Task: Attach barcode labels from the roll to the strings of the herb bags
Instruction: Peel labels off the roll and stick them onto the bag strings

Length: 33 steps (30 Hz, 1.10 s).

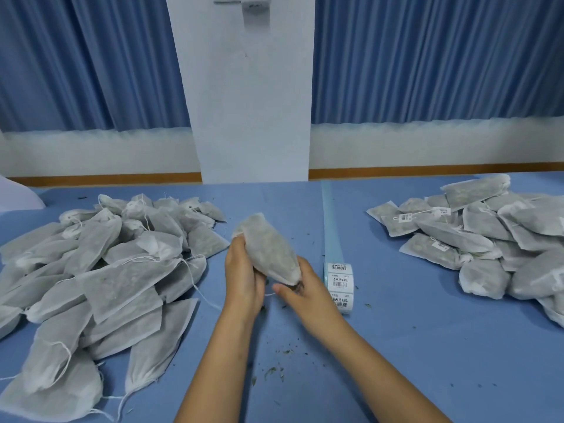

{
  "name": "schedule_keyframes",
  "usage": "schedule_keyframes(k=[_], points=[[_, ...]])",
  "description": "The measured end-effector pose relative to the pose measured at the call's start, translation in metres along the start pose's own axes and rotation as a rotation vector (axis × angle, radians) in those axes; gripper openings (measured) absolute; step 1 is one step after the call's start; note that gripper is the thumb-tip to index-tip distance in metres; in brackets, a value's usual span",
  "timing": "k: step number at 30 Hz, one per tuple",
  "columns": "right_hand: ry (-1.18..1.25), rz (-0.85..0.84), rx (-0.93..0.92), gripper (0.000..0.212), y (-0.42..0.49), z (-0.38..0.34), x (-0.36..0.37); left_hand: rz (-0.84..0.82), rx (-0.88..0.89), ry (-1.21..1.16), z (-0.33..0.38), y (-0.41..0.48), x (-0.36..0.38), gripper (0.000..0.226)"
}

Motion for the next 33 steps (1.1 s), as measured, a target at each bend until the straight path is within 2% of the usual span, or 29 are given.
schedule_keyframes(k=[2, 3, 7, 9, 11, 13, 14, 15, 16, 18, 20, 22, 24, 27, 30, 33], points=[[-0.015, -0.057, 0.018, 0.011, -0.005, -0.008, -0.002, 0.033, -0.020, -0.091, -0.001, 0.002, -0.003, 0.031], [-0.011, -0.081, 0.036, 0.007, -0.009, -0.009, -0.003, 0.069, -0.008, -0.116, 0.000, 0.003, -0.006, 0.028], [-0.200, -0.052, 0.062, 0.024, -0.021, -0.009, -0.011, 0.220, 0.047, -0.163, 0.004, 0.007, -0.025, 0.022], [-0.341, -0.038, 0.003, 0.025, -0.023, -0.009, -0.016, 0.291, 0.007, -0.131, 0.003, 0.013, -0.032, 0.036], [-0.494, -0.008, -0.038, 0.024, -0.024, -0.008, -0.022, 0.337, -0.028, 0.101, -0.001, 0.014, -0.035, 0.043], [-0.594, 0.019, -0.058, 0.023, -0.023, -0.007, -0.028, 0.401, 0.078, 0.700, -0.003, 0.009, -0.032, 0.042], [-0.613, 0.041, -0.062, 0.023, -0.022, -0.006, -0.030, 0.349, 0.237, 0.958, -0.004, 0.004, -0.029, 0.038], [-0.620, 0.064, -0.065, 0.022, -0.022, -0.005, -0.032, 0.218, 0.385, 1.089, -0.005, -0.001, -0.024, 0.032], [-0.620, 0.085, -0.070, 0.021, -0.021, -0.004, -0.034, 0.048, 0.456, 1.070, -0.008, -0.007, -0.017, 0.025], [-0.607, 0.112, -0.082, 0.019, -0.020, -0.004, -0.036, -0.268, 0.389, 0.944, -0.013, -0.020, -0.001, 0.023], [-0.574, 0.116, -0.083, 0.018, -0.018, -0.004, -0.039, -0.464, 0.310, 0.945, -0.021, -0.027, 0.007, 0.023], [-0.534, 0.117, -0.122, 0.016, -0.019, -0.006, -0.041, -0.519, 0.296, 0.962, -0.027, -0.028, 0.007, 0.025], [-0.576, 0.141, -0.221, 0.010, -0.021, -0.010, -0.044, -0.473, 0.326, 0.974, -0.025, -0.026, 0.004, 0.028], [-0.714, 0.285, -0.331, 0.005, -0.024, -0.015, -0.055, -0.415, 0.340, 0.976, -0.015, -0.021, -0.002, 0.028], [-0.650, 0.457, -0.346, 0.005, -0.025, -0.015, -0.070, -0.454, 0.226, 0.902, -0.009, -0.021, -0.006, 0.028], [-0.572, 0.563, -0.239, 0.008, -0.023, -0.011, -0.078, -0.532, 0.108, 0.844, -0.008, -0.024, -0.005, 0.023]])
Point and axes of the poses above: each hand's wrist, its own y-axis towards the middle knuckle, its own x-axis out of the palm, z = x × y, the point moved 1 cm from there along y, towards the middle knuckle, and after that the axes turned 9 degrees about -z, right-handed, at the moved point
